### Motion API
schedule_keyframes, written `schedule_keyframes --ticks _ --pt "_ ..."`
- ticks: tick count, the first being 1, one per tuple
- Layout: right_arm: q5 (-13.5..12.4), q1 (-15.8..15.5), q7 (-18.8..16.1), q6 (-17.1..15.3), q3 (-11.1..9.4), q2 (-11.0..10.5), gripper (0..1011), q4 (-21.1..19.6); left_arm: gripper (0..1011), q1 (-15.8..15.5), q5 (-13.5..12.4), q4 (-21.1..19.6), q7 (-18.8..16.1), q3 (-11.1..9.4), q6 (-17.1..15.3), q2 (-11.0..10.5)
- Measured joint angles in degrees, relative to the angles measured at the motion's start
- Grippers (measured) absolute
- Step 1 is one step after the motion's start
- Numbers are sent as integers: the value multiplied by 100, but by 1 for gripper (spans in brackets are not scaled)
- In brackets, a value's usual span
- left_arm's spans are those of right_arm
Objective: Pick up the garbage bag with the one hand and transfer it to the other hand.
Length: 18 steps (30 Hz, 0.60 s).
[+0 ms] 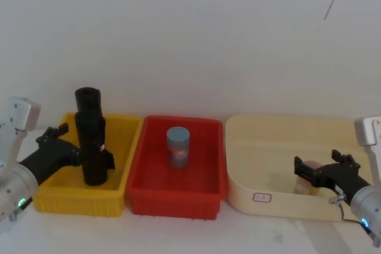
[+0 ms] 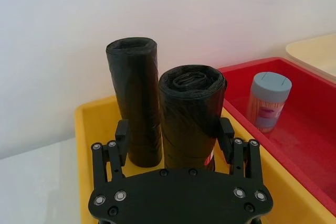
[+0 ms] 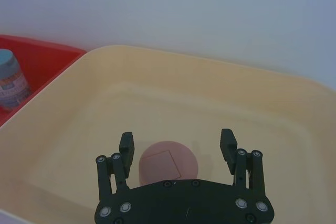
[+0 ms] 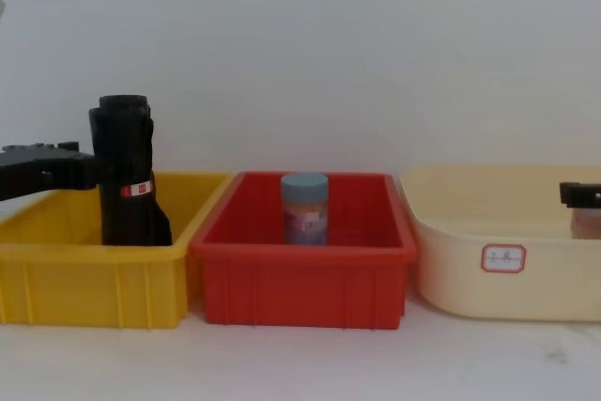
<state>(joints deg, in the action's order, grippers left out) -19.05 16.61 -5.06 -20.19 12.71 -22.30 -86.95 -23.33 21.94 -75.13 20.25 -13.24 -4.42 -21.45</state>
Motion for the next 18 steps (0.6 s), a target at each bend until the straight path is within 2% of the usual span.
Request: schedule_keyframes --ticks 18 --pt "0 0 0 0 0 0 1000 0 1001 -199 108 360 319 -85 273 54"
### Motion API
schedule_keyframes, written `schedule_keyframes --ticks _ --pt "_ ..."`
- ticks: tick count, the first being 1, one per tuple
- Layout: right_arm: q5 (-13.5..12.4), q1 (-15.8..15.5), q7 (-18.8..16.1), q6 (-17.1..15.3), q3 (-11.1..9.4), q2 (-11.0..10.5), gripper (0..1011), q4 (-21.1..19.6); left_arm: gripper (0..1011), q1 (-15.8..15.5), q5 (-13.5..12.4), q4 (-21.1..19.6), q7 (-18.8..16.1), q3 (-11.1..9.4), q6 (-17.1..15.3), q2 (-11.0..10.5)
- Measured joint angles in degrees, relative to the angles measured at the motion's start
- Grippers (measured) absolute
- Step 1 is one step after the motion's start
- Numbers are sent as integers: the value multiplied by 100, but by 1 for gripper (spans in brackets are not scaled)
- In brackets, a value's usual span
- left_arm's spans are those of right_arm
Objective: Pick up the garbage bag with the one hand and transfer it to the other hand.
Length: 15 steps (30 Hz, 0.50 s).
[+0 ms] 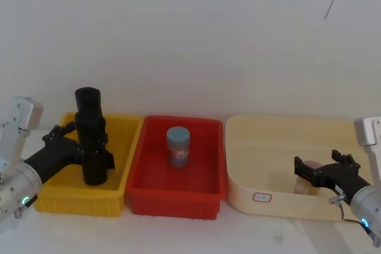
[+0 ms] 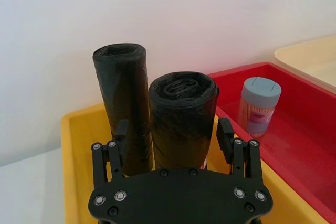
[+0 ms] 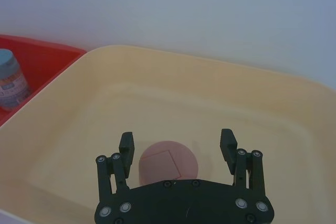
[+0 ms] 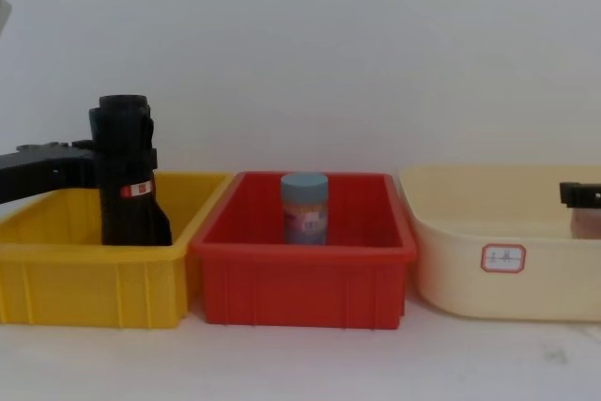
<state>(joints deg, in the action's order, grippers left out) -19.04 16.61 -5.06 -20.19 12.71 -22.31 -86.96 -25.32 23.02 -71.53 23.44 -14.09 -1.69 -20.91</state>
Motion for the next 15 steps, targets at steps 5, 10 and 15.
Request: schedule_keyframes --ticks 5,10,15 --pt "0 0 0 0 0 0 1000 0 1001 -88 15 129 37 -35 47 22" --pt "0 0 0 0 0 0 1000 0 1001 -163 12 246 51 -59 74 47" --pt "0 0 0 0 0 0 999 0 1001 -268 -5 420 61 -70 110 90"
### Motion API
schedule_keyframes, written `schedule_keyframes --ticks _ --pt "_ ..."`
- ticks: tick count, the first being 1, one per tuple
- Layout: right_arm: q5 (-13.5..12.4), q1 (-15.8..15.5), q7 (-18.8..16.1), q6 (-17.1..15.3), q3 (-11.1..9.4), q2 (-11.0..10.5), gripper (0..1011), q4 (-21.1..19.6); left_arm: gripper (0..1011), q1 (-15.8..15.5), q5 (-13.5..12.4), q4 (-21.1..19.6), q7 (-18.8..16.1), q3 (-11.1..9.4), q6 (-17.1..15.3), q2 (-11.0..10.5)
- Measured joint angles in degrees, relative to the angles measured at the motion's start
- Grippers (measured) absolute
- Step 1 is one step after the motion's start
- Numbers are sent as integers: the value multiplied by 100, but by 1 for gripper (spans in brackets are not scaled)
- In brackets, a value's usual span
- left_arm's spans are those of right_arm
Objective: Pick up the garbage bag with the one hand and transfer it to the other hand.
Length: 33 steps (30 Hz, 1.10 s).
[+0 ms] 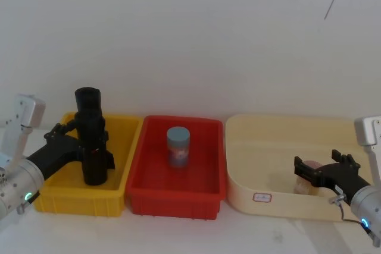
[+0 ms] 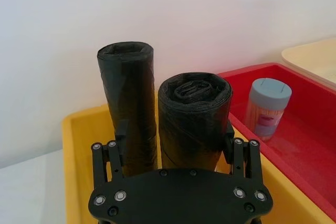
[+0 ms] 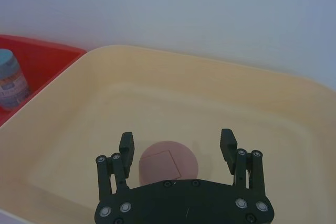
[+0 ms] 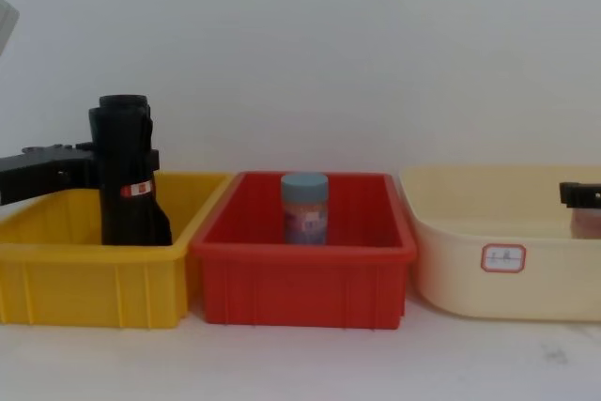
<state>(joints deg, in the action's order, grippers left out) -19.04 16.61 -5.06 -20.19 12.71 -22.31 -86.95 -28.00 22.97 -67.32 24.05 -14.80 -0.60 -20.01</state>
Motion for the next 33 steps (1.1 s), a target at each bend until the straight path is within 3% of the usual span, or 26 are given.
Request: schedule_keyframes --ticks 16,33 --pt "0 0 0 0 0 0 1000 0 985 -220 15 396 102 14 106 111" --pt "0 0 0 0 0 0 1000 0 564 -298 41 534 143 25 142 152"
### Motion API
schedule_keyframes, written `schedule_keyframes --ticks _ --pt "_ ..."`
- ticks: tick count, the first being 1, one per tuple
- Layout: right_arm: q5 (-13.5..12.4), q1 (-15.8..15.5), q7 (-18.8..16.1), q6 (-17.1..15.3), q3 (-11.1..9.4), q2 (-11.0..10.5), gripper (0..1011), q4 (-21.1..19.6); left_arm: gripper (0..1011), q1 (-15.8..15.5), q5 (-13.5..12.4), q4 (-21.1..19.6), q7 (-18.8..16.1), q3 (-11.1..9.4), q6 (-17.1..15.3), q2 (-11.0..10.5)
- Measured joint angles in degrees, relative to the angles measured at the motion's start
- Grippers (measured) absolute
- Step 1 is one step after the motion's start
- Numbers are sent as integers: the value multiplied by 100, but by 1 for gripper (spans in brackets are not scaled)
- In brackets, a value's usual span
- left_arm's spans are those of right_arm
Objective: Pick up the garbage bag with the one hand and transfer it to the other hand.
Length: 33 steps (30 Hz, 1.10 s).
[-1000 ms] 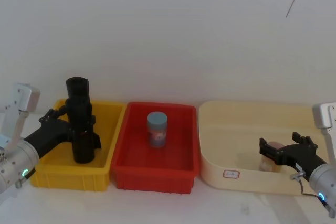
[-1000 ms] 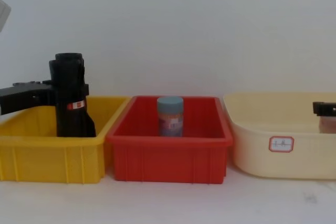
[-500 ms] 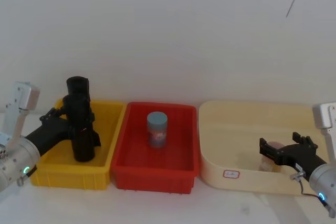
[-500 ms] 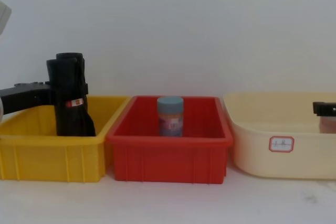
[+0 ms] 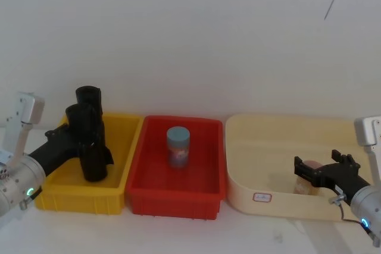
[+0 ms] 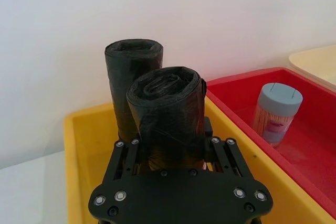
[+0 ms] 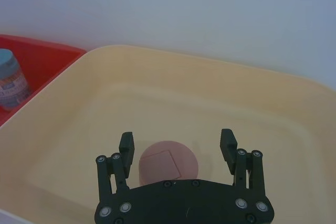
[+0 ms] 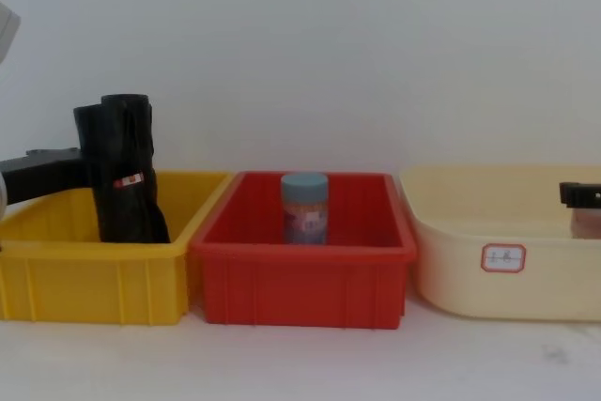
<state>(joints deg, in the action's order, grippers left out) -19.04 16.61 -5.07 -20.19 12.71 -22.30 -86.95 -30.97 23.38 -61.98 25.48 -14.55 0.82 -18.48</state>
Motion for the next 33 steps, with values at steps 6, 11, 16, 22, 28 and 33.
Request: schedule_keyframes --ticks 6,11,16,22,28,33 --pt "0 0 0 0 0 0 1000 0 517 -9 3 16 4 1 3 3" --pt "0 0 0 0 0 0 1000 0 488 -14 7 28 8 0 7 7" --pt "0 0 0 0 0 0 1000 0 460 -17 8 32 11 0 9 9" --pt "0 0 0 0 0 0 999 0 437 -20 8 36 11 0 10 10" --pt "0 0 0 0 0 0 1000 0 426 -22 8 39 11 0 9 10" --pt "0 0 0 0 0 0 1000 0 426 -23 7 41 11 0 9 11"
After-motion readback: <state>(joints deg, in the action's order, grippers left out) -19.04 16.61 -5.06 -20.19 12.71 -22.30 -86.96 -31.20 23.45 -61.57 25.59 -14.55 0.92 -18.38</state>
